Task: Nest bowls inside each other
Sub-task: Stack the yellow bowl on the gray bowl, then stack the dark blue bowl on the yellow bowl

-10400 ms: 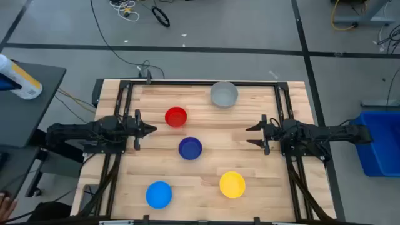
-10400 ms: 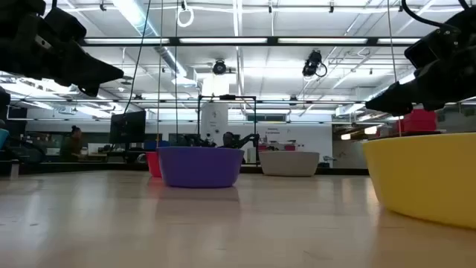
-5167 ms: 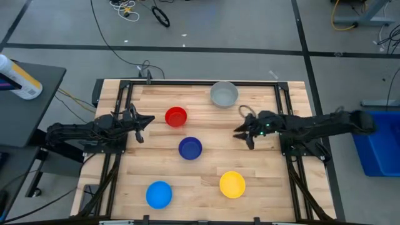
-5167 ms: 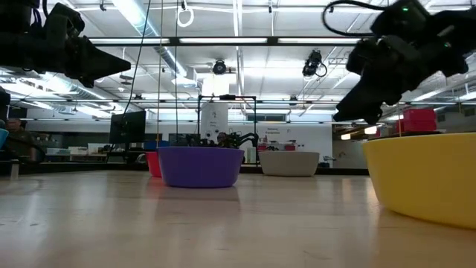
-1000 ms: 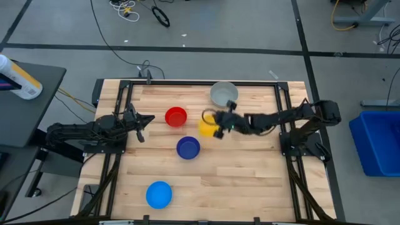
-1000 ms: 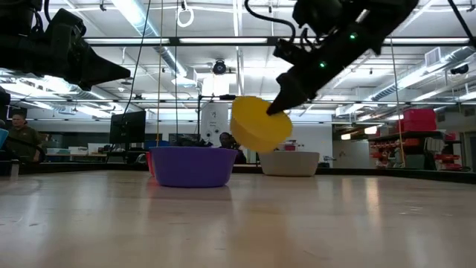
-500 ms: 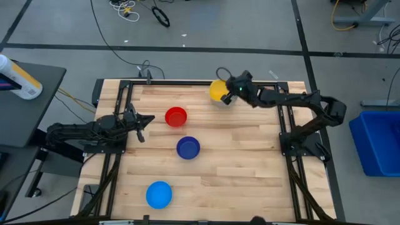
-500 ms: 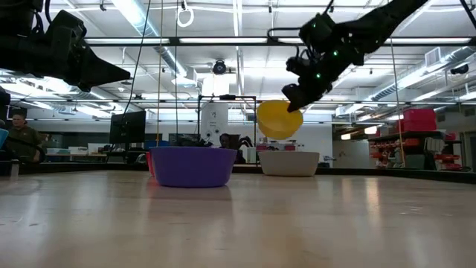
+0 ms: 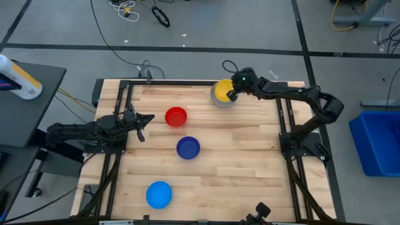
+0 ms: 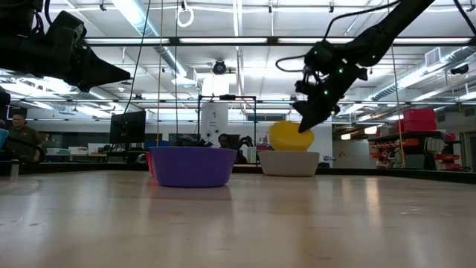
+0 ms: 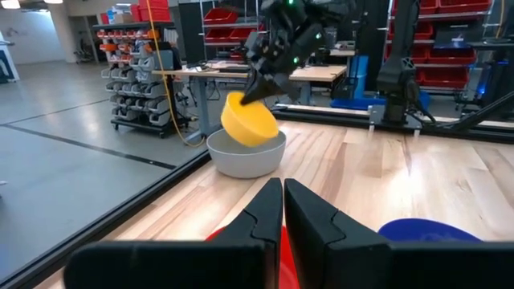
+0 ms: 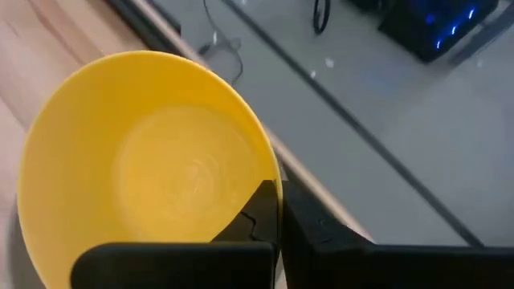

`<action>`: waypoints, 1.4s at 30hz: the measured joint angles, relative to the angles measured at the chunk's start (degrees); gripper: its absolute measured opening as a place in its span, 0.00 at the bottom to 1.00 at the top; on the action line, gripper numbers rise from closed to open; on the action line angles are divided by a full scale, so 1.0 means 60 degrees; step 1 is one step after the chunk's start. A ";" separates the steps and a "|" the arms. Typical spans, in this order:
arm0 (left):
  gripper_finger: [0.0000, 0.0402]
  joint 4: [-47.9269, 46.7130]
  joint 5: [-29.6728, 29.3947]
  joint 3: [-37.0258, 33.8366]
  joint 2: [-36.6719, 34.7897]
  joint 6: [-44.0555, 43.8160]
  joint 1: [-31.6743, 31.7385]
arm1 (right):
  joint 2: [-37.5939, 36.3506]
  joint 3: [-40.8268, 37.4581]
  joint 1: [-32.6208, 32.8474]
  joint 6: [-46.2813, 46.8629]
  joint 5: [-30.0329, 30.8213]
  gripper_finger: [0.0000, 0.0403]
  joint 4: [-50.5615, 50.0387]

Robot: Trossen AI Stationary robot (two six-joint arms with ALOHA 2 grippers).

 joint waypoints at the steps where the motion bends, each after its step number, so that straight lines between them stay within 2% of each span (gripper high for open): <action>1: 0.05 0.0004 0.0000 0.0000 0.0000 -0.0023 0.0000 | 0.0115 0.0000 -0.0020 0.0003 -0.0018 0.00 -0.0070; 3: 0.05 -0.0001 0.0002 0.0000 0.0000 -0.0032 0.0000 | 0.0311 0.0071 -0.0059 0.0076 -0.0092 0.00 -0.0226; 10: 0.05 -0.0003 -0.0001 0.0000 0.0000 -0.0070 0.0000 | 0.1326 0.1110 -0.0290 0.0347 -0.1419 0.00 -0.1237; 15: 0.05 -0.0007 0.0000 0.0000 0.0000 -0.0074 0.0000 | 0.2217 0.1910 -0.0305 0.0500 -0.1470 0.00 -0.2144; 19: 0.05 -0.0010 -0.0002 0.0000 0.0000 -0.0074 0.0000 | 0.2387 0.2047 -0.0276 0.0526 -0.1500 0.01 -0.2151; 22: 0.05 -0.0011 -0.0002 0.0000 0.0000 -0.0074 0.0000 | 0.2298 0.2044 -0.0276 0.0515 -0.1513 0.08 -0.2120; 33: 0.05 -0.0021 -0.0002 0.0000 0.0000 -0.0081 0.0000 | 0.2059 0.2047 -0.0294 0.0608 -0.1689 0.42 -0.1936; 38: 0.05 -0.0018 -0.0002 0.0000 0.0000 -0.0113 0.0000 | 0.1855 0.2044 0.0086 0.0340 -0.1692 0.47 -0.1532; 42: 0.05 -0.0018 -0.0069 0.0000 0.0000 -0.0092 0.0000 | 0.1638 0.2161 0.1010 0.0216 -0.2535 0.46 -0.1556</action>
